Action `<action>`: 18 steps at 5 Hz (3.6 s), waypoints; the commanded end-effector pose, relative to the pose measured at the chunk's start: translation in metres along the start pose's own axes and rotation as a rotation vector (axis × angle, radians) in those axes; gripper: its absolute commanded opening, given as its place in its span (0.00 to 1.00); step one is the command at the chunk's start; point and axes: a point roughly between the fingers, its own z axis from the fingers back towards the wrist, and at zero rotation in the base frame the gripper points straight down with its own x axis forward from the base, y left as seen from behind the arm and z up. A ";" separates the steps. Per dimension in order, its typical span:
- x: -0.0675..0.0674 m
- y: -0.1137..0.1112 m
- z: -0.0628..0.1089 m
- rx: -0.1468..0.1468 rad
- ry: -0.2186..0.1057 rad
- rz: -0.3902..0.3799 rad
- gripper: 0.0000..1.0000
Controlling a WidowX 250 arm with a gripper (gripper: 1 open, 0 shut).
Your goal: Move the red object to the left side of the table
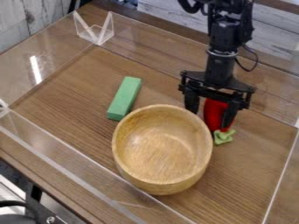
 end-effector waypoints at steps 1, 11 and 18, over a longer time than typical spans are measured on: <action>0.015 -0.014 0.006 -0.009 -0.051 -0.032 0.00; 0.036 -0.011 0.011 -0.068 -0.121 0.109 1.00; -0.002 0.142 0.127 -0.041 -0.310 0.233 0.00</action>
